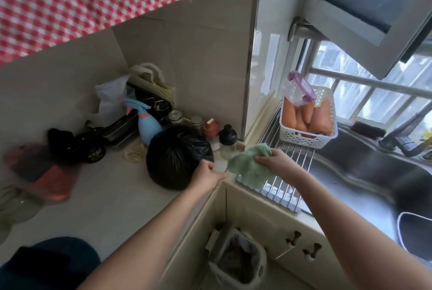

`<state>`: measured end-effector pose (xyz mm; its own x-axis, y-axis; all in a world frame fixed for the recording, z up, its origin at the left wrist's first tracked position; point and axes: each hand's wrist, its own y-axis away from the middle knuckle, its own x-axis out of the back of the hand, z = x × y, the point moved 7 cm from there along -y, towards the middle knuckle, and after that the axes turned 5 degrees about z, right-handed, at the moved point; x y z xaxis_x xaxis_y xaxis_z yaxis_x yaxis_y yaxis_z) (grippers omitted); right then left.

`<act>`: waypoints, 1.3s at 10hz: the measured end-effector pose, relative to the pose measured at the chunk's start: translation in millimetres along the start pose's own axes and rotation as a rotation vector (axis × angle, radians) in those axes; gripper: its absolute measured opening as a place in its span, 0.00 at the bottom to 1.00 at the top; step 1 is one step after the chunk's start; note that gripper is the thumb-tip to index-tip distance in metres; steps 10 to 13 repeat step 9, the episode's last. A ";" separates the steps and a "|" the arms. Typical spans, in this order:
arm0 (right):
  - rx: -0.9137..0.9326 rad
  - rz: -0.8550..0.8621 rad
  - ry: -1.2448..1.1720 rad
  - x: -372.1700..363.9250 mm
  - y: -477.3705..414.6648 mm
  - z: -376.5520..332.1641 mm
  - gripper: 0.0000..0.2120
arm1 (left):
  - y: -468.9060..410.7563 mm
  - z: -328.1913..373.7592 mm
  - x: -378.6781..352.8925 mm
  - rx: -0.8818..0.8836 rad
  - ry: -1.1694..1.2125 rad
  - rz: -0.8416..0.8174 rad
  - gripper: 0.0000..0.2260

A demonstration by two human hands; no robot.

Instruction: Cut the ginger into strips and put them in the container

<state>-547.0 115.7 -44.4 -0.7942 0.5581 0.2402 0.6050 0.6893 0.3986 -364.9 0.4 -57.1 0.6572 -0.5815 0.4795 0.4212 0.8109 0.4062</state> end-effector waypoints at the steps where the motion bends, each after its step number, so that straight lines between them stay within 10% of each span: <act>1: -0.026 0.001 -0.185 -4.8 -11.4 3.0 0.09 | 0.1 -21.5 15.7 -0.031 -0.532 0.018 0.10; 2: -0.026 0.088 -0.395 0.6 -19.3 7.2 0.18 | -2.3 -49.5 21.7 0.034 -0.750 -0.001 0.17; 4: 0.003 0.316 -0.059 32.6 -2.6 51.1 0.41 | 1.1 -76.1 15.4 0.106 -0.865 -0.069 0.31; 8: -0.135 0.372 0.797 46.7 30.8 56.7 0.26 | 16.4 -72.0 27.1 0.058 -0.743 -0.180 0.34; 13: -0.008 0.319 0.819 28.4 28.1 29.9 0.18 | 25.7 -63.9 41.6 -0.004 -0.649 -0.180 0.27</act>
